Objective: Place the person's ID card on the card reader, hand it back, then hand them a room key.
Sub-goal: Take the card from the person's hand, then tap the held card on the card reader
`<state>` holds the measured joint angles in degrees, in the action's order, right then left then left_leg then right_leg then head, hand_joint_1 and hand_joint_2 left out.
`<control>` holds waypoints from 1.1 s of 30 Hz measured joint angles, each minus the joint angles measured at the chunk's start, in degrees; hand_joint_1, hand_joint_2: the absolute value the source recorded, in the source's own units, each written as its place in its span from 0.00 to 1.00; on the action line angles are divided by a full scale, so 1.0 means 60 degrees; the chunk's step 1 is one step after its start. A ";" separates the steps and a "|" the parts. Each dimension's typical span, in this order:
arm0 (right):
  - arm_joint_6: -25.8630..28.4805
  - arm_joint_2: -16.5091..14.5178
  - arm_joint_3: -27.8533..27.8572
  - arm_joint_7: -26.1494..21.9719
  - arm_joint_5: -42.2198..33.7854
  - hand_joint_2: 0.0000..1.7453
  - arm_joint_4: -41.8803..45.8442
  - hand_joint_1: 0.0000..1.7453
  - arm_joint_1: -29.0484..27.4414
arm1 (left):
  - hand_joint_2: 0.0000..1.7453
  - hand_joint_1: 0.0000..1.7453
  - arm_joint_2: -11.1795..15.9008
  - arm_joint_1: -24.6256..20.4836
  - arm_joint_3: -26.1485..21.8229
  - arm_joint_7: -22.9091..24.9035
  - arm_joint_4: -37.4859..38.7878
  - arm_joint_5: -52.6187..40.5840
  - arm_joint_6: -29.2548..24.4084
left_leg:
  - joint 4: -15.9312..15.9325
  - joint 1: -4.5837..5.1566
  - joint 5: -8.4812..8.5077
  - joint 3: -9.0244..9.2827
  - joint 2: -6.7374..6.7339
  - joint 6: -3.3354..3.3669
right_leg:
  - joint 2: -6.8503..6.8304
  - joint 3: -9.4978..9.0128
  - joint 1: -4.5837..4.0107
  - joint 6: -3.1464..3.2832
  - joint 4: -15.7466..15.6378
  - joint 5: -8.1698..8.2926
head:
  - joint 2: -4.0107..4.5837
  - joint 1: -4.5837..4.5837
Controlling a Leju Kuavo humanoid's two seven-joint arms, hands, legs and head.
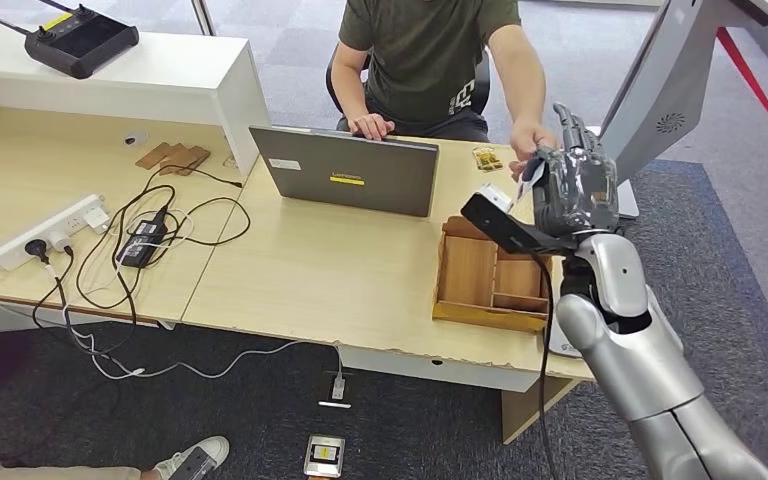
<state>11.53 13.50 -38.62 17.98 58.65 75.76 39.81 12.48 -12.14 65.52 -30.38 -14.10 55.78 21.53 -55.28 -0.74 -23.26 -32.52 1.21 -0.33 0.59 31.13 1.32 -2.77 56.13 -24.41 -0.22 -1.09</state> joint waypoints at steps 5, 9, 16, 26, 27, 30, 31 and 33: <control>0.0363 0.0001 0.0280 -0.0131 -0.0479 1.00 0.0259 1.00 -0.0347 | 1.00 0.00 0.0000 0.0020 -0.0002 -0.0024 0.0000 0.0024 -0.0040 | 0.0000 0.0000 0.0000 0.0003 -0.0002 0.0000 | 0.0000 0.0001 0.0000 0.0000 -0.0001 0.0000 | 0.0000 -0.0001; 0.0897 0.0162 0.0613 -0.0167 -0.1096 1.00 0.0531 1.00 -0.0995 | 1.00 0.00 0.0015 0.0085 -0.0012 -0.0059 0.0000 0.0099 -0.0157 | -0.0001 -0.0001 -0.0001 0.0005 0.0001 0.0000 | 0.0000 -0.0001 0.0000 0.0000 -0.0004 -0.0001 | 0.0000 0.0001; 0.2086 0.0763 0.1362 -0.0584 -0.2881 1.00 0.0692 1.00 -0.2582 | 1.00 0.00 0.0106 0.0391 -0.0094 -0.0326 0.0004 0.0292 -0.0424 | 0.0000 0.0002 -0.0013 0.0001 0.0001 0.0011 | 0.0000 0.0000 0.0002 0.0003 -0.0012 -0.0005 | 0.0000 0.0000; 0.2648 0.1315 0.1982 -0.1187 -0.4413 1.00 -0.0122 1.00 -0.3818 | 1.00 0.00 0.0183 0.0690 -0.0216 -0.0605 0.0004 0.0409 -0.0596 | 0.0001 0.0001 -0.0014 -0.0001 -0.0001 0.0011 | 0.0001 0.0002 0.0001 0.0003 -0.0012 -0.0007 | 0.0000 -0.0001; 0.2647 0.1344 0.2007 -0.1216 -0.4510 1.00 -0.0241 1.00 -0.3882 | 1.00 0.00 0.0186 0.0705 -0.0218 -0.0619 0.0004 0.0408 -0.0607 | 0.0001 0.0001 -0.0014 -0.0001 -0.0001 0.0011 | 0.0001 0.0001 0.0001 0.0003 -0.0012 -0.0007 | 0.0000 0.0000; 0.2608 0.1401 0.2032 -0.1308 -0.4764 1.00 -0.0615 1.00 -0.4012 | 1.00 0.00 0.0189 0.0732 -0.0219 -0.0660 0.0004 0.0406 -0.0661 | 0.0001 0.0002 -0.0014 -0.0001 -0.0001 0.0011 | 0.0001 0.0001 0.0001 0.0003 -0.0012 -0.0007 | 0.0000 0.0000; 0.2562 0.1410 0.2030 -0.1330 -0.4860 1.00 -0.0753 1.00 -0.4036 | 1.00 0.00 0.0189 0.0736 -0.0218 -0.0673 0.0004 0.0404 -0.0677 | 0.0001 0.0002 -0.0014 -0.0001 -0.0001 0.0011 | 0.0001 0.0001 0.0001 0.0003 -0.0012 -0.0007 | 0.0000 0.0000; 0.2381 0.1414 0.2015 -0.1359 -0.5111 1.00 -0.1040 1.00 -0.4059 | 1.00 0.00 0.0189 0.0740 -0.0217 -0.0688 0.0004 0.0398 -0.0689 | 0.0001 0.0002 -0.0014 -0.0001 -0.0002 0.0011 | 0.0001 0.0001 0.0001 0.0003 -0.0012 -0.0007 | 0.0000 0.0000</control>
<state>25.82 21.99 -26.53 9.82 27.98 69.53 15.45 13.62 -7.70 64.22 -34.51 -14.08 58.17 17.40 -55.28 -0.73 -23.35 -32.53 1.20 -0.27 0.60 31.14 1.33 -2.75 56.06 -24.45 -0.22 -1.09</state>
